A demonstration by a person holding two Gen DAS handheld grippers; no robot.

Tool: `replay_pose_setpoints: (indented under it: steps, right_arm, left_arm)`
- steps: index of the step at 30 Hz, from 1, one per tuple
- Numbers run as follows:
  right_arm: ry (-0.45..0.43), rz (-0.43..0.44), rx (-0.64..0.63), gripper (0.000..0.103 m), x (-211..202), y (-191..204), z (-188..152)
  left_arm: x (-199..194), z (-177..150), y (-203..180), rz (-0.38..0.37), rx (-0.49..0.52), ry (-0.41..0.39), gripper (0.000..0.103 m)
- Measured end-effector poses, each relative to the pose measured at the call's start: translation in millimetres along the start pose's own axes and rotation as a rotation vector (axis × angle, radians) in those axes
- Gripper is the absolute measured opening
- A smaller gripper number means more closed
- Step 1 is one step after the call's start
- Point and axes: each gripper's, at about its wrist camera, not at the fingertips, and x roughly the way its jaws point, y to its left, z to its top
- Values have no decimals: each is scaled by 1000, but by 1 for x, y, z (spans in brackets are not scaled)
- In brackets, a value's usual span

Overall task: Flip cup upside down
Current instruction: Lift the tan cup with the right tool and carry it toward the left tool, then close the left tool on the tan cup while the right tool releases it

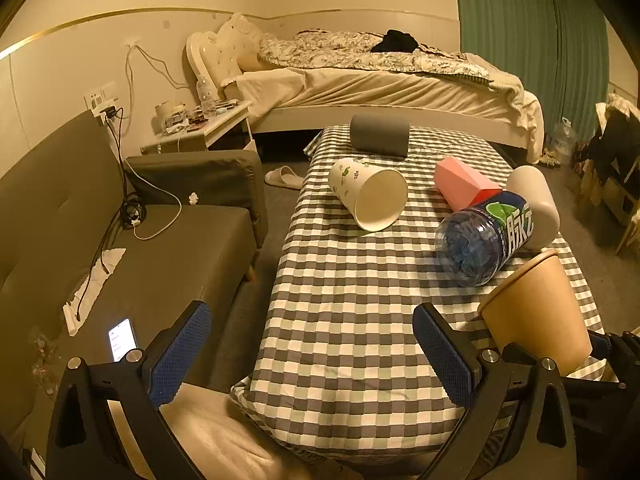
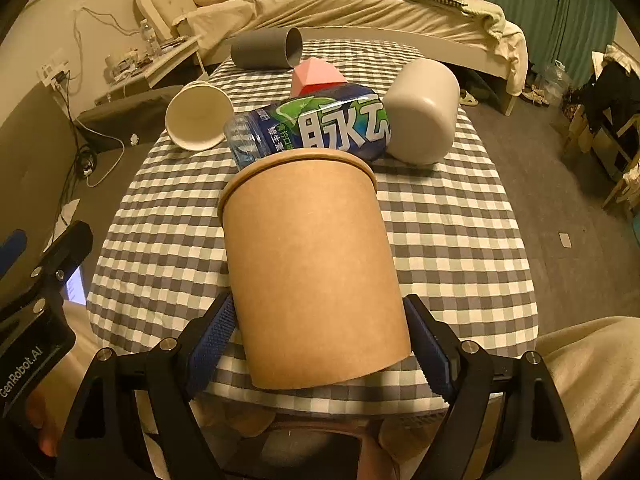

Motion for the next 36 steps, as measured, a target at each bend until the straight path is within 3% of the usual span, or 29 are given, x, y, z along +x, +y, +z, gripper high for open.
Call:
replay_pose_setpoints:
  steps: [9,16,20,25,29,36]
  right_arm:
    - [-32,50,-10,88,-11,-10,0]
    - [-173,90,-25,88,-59,-27,8]
    - [-243,70,-30,89,-81,-47,16]
    - [-311,2,-30,98,-93,-84,25]
    - [-313,-43,-8,100,-85,-115,26]
    - [-260,-28,100,103,-57,-159,12]
  left_arm:
    - [9,-2,3,-5,-25,36,103]
    - [2,-2,-14,-22,-10,43,103]
    - [-11,-3,-34,-78,-19,45,103]
    - [-28,-6,-65,-150,-57,59,103]
    - [-33,-9,-93,-189,-52,89,103]
    - [-26,-17,-128,-233,-25,152,103]
